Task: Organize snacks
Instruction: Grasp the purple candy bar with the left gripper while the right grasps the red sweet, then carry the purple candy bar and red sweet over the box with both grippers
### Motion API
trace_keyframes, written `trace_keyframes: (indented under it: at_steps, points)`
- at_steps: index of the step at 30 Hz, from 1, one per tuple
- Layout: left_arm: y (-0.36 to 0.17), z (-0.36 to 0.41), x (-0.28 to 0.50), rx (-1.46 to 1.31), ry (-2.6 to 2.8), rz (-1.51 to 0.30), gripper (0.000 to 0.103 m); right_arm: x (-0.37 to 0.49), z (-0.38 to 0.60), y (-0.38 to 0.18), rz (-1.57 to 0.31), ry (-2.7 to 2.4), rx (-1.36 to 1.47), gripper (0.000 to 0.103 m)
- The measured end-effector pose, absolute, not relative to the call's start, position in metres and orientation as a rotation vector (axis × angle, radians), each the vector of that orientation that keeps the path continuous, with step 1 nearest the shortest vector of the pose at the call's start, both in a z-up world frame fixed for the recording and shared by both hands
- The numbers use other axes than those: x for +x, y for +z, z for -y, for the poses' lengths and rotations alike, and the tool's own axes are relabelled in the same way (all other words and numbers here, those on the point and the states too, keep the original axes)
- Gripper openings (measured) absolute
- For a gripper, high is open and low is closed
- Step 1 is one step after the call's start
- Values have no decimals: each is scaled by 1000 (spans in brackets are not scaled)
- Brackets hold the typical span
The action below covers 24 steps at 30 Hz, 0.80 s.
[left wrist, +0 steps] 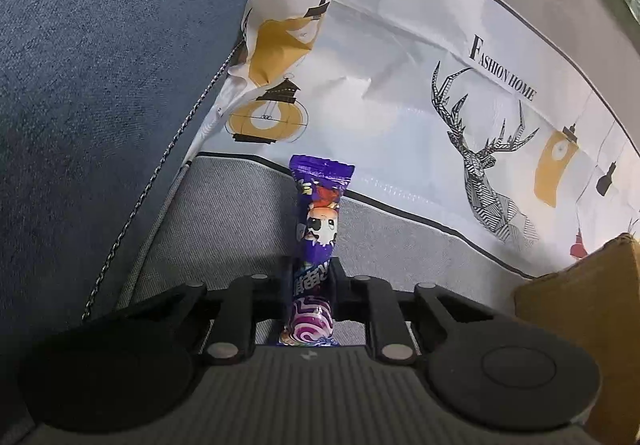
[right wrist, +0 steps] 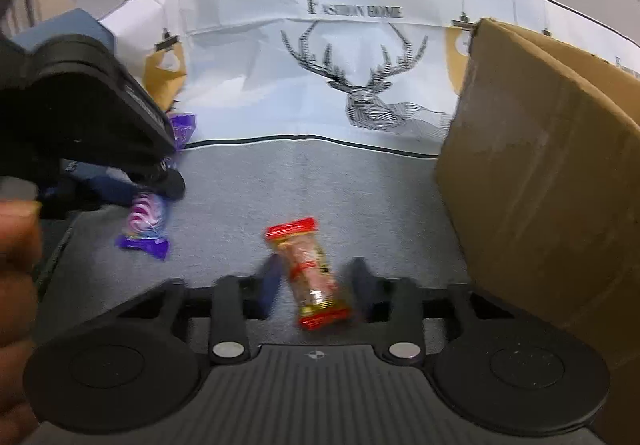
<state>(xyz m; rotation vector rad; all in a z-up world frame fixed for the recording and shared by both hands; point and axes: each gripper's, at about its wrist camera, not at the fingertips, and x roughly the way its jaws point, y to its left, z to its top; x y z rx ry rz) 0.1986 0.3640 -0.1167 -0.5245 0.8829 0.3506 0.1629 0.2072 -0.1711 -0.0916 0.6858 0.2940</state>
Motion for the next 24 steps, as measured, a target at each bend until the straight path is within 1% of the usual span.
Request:
trace_keyframes:
  at_steps: [6,11,14,17,24]
  points:
    - [-101,-357,183,-540,311,-846,15,137,-202,-152,-668,354,-82,18]
    - [-96,-340,162,-520,297,-870,15,103,-185,-131,-678,386,-88,17]
    - [-88,-331,138,-507,301,-862,15,82,-172,-118,-684,407,-80,17]
    - [-79,-320,107,-517,298,-853,15,59,-157,-102,-649,431,-75,17]
    - [-46,-274,40,-436,257,-705,15,8,-106,-57,-540,498,-30,17]
